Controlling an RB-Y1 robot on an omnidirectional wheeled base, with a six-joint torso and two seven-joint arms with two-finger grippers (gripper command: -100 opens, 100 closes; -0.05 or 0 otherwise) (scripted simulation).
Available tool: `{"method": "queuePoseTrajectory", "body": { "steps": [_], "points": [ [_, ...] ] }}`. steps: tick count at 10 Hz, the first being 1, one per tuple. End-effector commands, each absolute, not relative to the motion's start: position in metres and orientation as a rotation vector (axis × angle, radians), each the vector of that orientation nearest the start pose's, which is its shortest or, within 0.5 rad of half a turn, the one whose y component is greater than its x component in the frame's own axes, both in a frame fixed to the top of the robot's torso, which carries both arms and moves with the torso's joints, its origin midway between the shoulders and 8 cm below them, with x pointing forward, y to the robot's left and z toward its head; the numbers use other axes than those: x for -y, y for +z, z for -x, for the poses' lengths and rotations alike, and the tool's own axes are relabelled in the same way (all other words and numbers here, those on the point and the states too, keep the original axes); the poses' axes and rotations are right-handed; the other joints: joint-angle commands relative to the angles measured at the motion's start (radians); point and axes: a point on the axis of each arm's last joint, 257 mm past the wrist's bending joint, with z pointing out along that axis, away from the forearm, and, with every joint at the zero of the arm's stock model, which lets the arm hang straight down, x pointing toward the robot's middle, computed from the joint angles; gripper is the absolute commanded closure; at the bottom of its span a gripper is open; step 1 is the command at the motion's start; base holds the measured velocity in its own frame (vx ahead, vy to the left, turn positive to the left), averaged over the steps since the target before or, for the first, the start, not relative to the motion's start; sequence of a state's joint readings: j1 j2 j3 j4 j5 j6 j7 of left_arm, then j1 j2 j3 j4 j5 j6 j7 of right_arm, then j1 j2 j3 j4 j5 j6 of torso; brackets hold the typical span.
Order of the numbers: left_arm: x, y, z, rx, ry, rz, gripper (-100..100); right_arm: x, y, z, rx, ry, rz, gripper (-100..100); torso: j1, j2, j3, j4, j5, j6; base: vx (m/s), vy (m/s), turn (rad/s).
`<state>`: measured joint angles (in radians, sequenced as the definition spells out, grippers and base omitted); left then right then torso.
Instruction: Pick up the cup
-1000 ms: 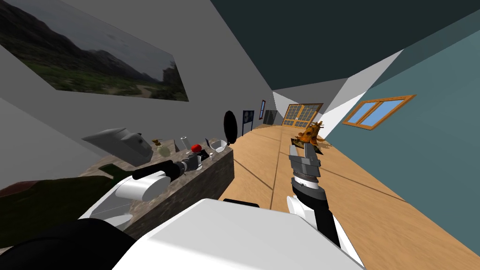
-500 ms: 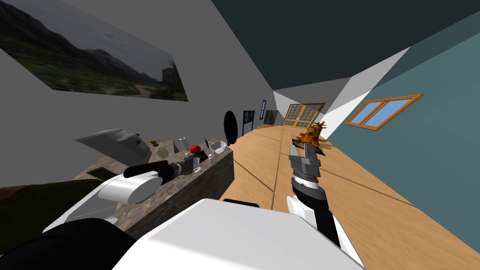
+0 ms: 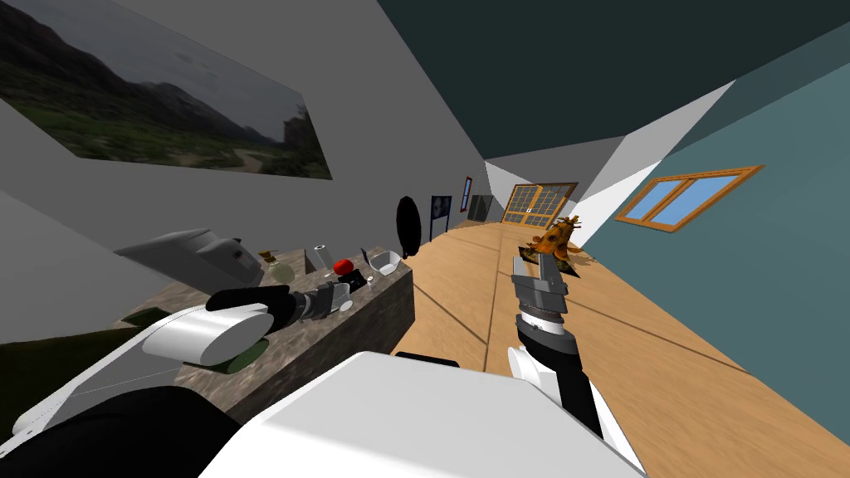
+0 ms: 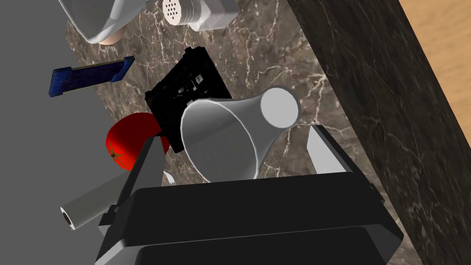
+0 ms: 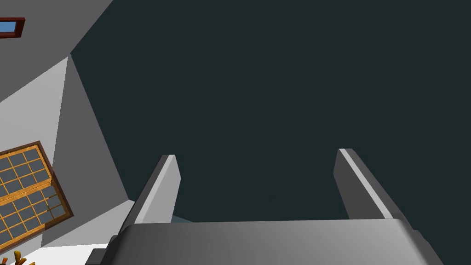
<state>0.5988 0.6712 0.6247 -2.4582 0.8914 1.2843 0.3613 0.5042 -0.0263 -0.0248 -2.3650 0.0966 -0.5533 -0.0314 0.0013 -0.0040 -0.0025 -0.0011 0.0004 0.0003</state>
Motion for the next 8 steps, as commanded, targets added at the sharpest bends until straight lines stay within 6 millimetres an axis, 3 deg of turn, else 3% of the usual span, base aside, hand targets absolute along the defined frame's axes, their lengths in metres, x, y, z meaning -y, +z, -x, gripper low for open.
{"method": "queuePoseTrajectory", "body": {
  "steps": [1, 2, 8],
  "points": [
    [-0.439, -0.194, -0.272, -1.504, -0.645, 2.101, -100, 0.264, 0.068, -0.317, -0.592, 1.275, -0.476, 0, 0.0, 0.0, 0.0, 0.0, 0.0, 0.0, 0.087, 0.013, 0.006],
    [-0.44, -0.196, -0.269, -1.508, -0.632, 2.11, -100, 0.264, 0.068, -0.317, -0.592, 1.275, -0.476, 0, 0.0, -0.001, -0.001, 0.0, 0.0, 0.0, 0.069, 0.016, 0.002],
    [-0.447, -0.209, -0.208, -1.616, -0.381, 2.233, -100, 0.264, 0.068, -0.317, -0.592, 1.275, -0.476, 0, 0.002, -0.002, -0.001, -0.001, 0.001, 0.0, 0.087, 0.037, -0.009]
  ]
}}
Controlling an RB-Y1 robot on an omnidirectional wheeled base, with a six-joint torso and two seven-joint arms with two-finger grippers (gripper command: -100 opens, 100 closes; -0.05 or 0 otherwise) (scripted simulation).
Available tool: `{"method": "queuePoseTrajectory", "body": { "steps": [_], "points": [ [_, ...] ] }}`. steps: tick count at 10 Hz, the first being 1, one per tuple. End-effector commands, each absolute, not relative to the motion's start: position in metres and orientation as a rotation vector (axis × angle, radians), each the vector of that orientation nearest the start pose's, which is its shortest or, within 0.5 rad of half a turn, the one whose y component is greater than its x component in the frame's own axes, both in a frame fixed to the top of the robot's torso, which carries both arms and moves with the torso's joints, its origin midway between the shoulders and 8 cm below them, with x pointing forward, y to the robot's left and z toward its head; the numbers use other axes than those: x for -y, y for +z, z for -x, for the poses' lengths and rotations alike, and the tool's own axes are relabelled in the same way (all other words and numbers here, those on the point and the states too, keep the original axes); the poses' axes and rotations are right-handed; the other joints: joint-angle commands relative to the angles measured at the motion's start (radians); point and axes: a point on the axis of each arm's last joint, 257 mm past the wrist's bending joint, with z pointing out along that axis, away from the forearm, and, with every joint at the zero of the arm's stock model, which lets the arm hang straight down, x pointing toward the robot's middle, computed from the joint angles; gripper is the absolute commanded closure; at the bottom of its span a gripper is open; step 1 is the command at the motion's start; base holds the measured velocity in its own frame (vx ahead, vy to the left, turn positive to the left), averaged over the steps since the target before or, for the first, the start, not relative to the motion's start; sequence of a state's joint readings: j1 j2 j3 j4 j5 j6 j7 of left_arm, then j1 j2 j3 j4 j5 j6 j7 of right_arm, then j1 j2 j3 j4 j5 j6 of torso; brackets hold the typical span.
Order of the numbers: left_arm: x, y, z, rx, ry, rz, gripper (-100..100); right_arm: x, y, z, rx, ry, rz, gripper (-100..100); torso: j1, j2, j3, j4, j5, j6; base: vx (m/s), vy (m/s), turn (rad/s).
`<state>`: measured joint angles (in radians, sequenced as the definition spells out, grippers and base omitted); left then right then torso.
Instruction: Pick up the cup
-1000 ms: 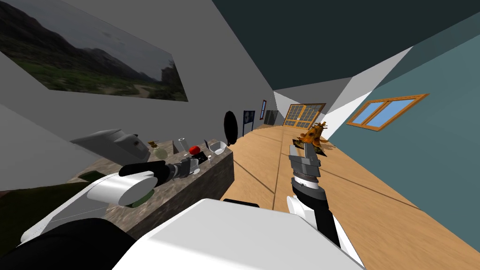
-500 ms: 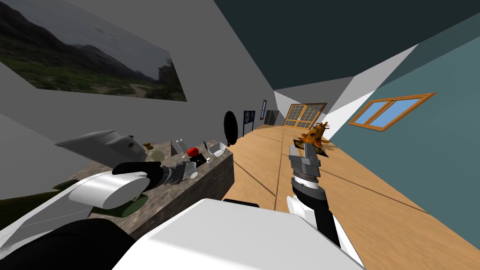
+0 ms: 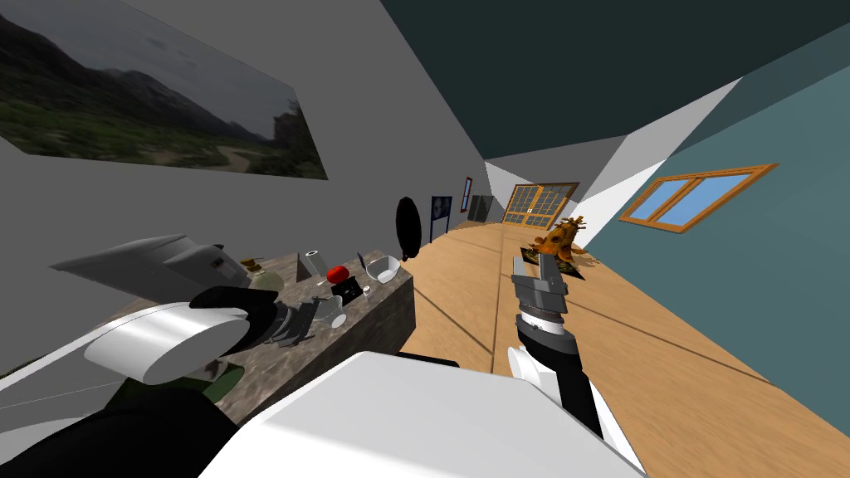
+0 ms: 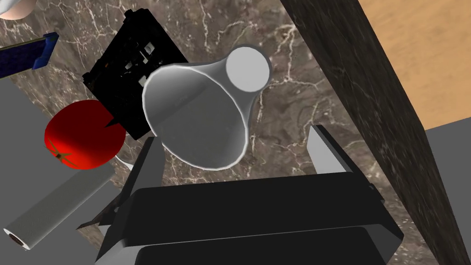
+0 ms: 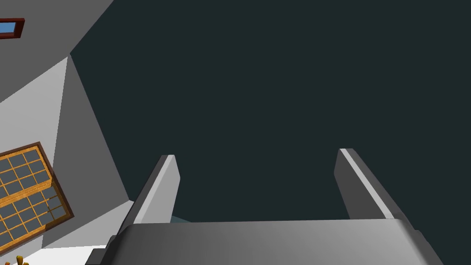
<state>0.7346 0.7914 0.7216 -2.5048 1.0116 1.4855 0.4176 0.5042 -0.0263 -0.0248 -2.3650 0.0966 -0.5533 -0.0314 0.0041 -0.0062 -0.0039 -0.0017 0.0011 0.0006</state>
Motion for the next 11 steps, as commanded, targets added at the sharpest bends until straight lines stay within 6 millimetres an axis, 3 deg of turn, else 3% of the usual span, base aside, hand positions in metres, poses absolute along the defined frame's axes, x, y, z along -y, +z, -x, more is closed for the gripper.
{"method": "queuePoseTrajectory", "body": {
  "steps": [1, 4, 5, 6, 7, 10, 11],
  "points": [
    [-0.444, -0.211, -0.199, -1.638, -0.349, 2.245, -100, 0.264, 0.068, -0.317, -0.592, 1.275, -0.476, 0, 0.0, 0.0, 0.0, 0.0, 0.0, 0.0, 0.08, 0.056, -0.021],
    [-0.428, -0.228, -0.168, -1.721, -0.263, 2.303, -100, 0.264, 0.068, -0.317, -0.592, 1.275, -0.476, 0, 0.0, 0.002, 0.001, 0.0, 0.0, 0.0, 0.076, 0.063, -0.022],
    [-0.434, -0.223, -0.179, -1.7, -0.287, 2.283, -100, 0.264, 0.068, -0.317, -0.592, 1.275, -0.476, 0, 0.001, 0.001, 0.001, 0.0, 0.0, 0.0, 0.012, 0.01, -0.01],
    [-0.433, -0.224, -0.177, -1.704, -0.281, 2.288, 0, 0.264, 0.068, -0.317, -0.592, 1.276, -0.476, 0, -0.002, 0.004, 0.002, 0.001, 0.0, 0.0, 0.0, 0.0, 0.0],
    [-0.439, -0.23, -0.179, -1.693, -0.282, 2.293, -100, 0.264, 0.068, -0.317, -0.592, 1.276, -0.476, 0, -0.003, 0.006, 0.003, 0.001, -0.001, 0.0, -0.009, -0.013, -0.058],
    [-0.451, -0.243, -0.182, -1.675, -0.278, 2.303, -100, 0.264, 0.068, -0.317, -0.592, 1.276, -0.476, 0, -0.005, 0.007, 0.004, 0.002, -0.001, 0.0, -0.014, -0.028, -0.054],
    [-0.449, -0.24, -0.183, -1.678, -0.279, 2.302, -100, 0.264, 0.068, -0.317, -0.592, 1.276, -0.476, 0, -0.005, 0.007, 0.004, 0.002, -0.001, 0.0, -0.007, -0.011, -0.009]
  ]
}}
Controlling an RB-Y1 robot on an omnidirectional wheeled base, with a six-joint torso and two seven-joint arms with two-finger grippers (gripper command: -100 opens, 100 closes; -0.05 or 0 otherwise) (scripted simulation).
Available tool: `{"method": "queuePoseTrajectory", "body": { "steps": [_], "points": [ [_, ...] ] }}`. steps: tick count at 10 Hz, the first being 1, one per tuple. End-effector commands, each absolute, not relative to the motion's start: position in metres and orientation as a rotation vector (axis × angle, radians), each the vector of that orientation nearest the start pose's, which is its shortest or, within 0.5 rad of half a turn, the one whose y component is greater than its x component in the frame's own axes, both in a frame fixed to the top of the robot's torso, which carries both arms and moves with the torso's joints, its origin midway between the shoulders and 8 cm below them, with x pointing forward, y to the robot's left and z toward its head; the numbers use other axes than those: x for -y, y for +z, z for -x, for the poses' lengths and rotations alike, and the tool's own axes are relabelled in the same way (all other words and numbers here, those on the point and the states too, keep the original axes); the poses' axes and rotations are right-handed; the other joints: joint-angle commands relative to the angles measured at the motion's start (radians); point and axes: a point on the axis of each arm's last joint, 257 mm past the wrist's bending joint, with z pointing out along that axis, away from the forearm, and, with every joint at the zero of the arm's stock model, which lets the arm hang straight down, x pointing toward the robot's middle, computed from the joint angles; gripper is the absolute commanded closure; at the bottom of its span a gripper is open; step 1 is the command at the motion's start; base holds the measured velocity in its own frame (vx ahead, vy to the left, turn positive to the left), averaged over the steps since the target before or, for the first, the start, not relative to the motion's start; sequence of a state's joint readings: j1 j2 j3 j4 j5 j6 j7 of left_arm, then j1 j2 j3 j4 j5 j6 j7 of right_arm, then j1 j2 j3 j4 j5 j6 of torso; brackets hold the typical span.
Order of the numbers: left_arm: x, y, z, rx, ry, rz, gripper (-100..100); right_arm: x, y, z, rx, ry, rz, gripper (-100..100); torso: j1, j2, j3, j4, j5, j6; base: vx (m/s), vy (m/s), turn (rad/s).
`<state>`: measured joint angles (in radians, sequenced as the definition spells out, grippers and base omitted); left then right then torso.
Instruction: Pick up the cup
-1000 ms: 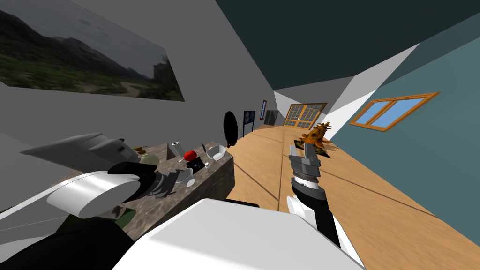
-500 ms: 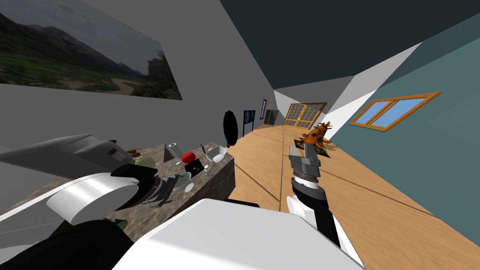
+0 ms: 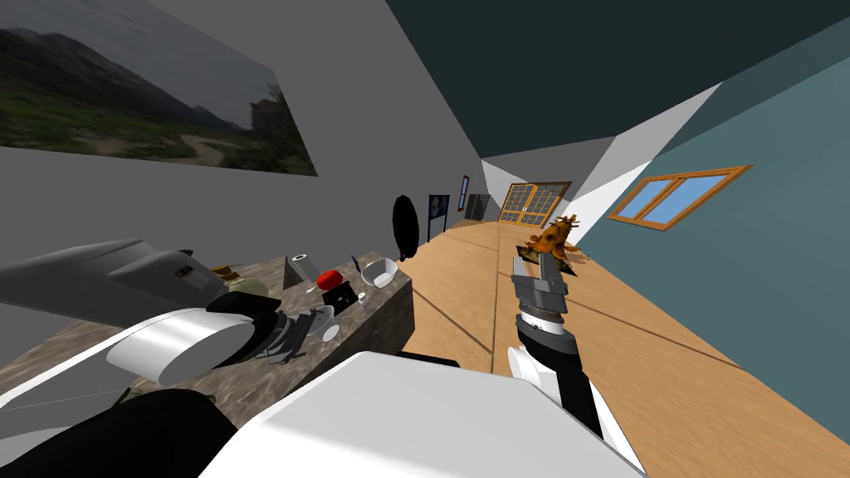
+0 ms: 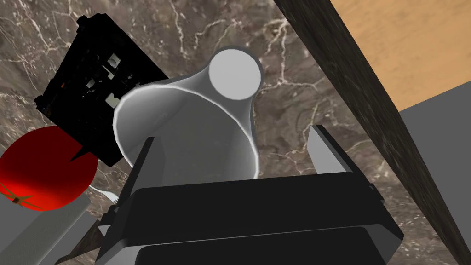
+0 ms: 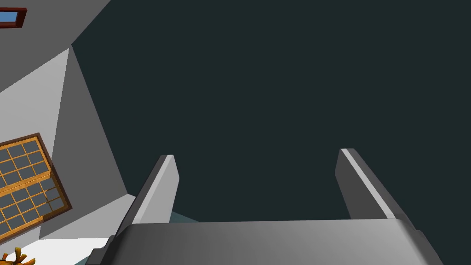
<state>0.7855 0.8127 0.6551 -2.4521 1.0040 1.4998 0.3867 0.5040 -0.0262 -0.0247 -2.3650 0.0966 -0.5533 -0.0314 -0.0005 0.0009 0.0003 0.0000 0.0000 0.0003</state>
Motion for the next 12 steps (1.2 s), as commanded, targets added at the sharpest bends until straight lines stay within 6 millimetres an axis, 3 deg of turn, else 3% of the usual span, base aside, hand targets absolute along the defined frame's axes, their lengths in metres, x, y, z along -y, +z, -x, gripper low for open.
{"method": "queuePoseTrajectory", "body": {
  "steps": [1, 5, 6, 7, 11, 12],
  "points": [
    [-0.45, -0.24, -0.183, -1.678, -0.279, 2.301, 100, 0.264, 0.068, -0.317, -0.592, 1.276, -0.476, 0, 0.0, 0.0, 0.0, 0.0, 0.0, 0.0, 0.0, 0.0, 0.0],
    [-0.449, -0.241, -0.181, -1.686, -0.27, 2.302, 100, 0.264, 0.068, -0.317, -0.592, 1.276, -0.476, 0, 0.002, 0.001, 0.001, 0.002, 0.001, -0.001, -0.002, 0.0, -0.002],
    [-0.449, -0.241, -0.181, -1.685, -0.271, 2.303, 0, 0.264, 0.068, -0.317, -0.592, 1.276, -0.476, 0, 0.002, 0.001, 0.001, 0.002, 0.001, -0.001, 0.0, 0.0, 0.0],
    [-0.443, -0.234, -0.181, -1.687, -0.281, 2.297, 100, 0.264, 0.068, -0.317, -0.592, 1.276, -0.476, 0, 0.002, 0.001, 0.002, 0.002, 0.001, -0.001, 0.009, 0.022, 0.075],
    [-0.437, -0.227, -0.18, -1.699, -0.285, 2.288, 100, 0.264, 0.068, -0.317, -0.592, 1.276, -0.476, 0, 0.002, 0.0, 0.001, 0.001, 0.0, 0.0, 0.013, 0.022, 0.037],
    [-0.436, -0.227, -0.18, -1.698, -0.285, 2.289, 0, 0.264, 0.068, -0.317, -0.592, 1.276, -0.476, 0, 0.001, 0.0, 0.001, 0.001, 0.0, 0.0, 0.0, 0.0, 0.0]
  ]
}}
